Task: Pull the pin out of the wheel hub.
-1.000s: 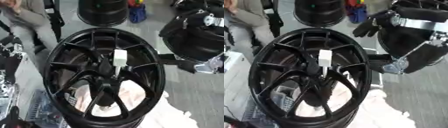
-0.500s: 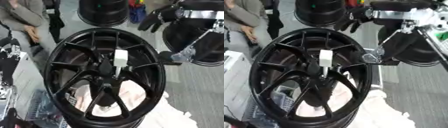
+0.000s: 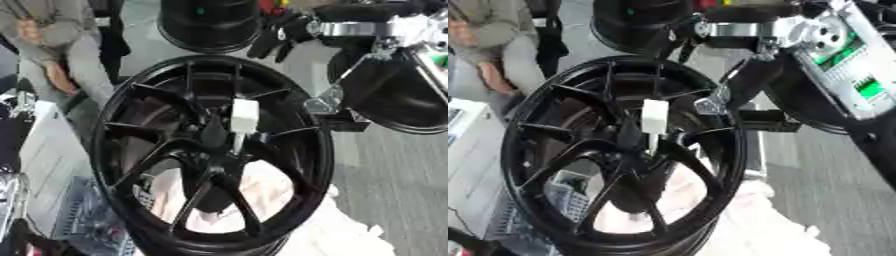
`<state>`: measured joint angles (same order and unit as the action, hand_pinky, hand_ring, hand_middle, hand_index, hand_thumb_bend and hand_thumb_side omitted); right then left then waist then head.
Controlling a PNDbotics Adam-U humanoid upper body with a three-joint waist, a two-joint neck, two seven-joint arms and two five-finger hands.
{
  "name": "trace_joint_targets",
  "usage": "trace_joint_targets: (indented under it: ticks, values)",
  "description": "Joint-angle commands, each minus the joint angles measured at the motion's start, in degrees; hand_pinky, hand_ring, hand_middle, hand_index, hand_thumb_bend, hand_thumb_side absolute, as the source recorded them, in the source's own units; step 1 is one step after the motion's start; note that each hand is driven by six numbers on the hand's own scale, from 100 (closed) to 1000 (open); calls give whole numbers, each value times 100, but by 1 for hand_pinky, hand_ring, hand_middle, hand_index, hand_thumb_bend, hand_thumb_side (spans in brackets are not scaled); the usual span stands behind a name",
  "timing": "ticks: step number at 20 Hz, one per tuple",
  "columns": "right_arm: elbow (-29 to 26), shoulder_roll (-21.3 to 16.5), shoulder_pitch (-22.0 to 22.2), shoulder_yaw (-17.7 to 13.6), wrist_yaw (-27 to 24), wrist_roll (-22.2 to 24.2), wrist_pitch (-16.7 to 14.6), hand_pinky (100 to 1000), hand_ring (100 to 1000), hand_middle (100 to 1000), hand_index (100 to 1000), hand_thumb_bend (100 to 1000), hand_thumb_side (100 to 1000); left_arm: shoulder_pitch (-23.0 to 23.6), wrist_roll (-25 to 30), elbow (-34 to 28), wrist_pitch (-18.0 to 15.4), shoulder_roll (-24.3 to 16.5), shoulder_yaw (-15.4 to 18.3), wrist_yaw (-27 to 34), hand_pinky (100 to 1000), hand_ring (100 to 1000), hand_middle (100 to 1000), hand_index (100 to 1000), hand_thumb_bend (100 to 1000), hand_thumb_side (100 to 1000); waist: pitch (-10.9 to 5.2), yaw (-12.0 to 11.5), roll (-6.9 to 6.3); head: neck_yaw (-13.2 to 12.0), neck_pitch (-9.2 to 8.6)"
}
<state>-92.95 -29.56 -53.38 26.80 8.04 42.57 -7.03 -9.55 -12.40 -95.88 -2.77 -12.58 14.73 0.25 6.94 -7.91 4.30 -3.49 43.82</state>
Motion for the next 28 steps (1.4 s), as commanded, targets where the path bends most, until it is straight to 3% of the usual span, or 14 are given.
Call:
trace_joint_targets:
  ticks: [1,14,28]
  values:
    - [195,61,-156,-29,192,40,-81,780,881,866,904,274,262,-81,28,-64,-19,-154,-9,-31,808,622,734,774,238,436,-56,-16,-41,19,30]
    - [957,564,-222,78,577,7,-226,775,875,859,897,315,348,-89,52,-46,-20,-132,-20,-20,808,620,732,774,237,437,-5,-76,-77,53,30]
    - [1302,767,-218,122,917,-13,-218,759,851,834,872,342,311,-83,66,-25,-23,-118,-19,-8,809,619,731,774,235,439,5,-115,-79,106,30]
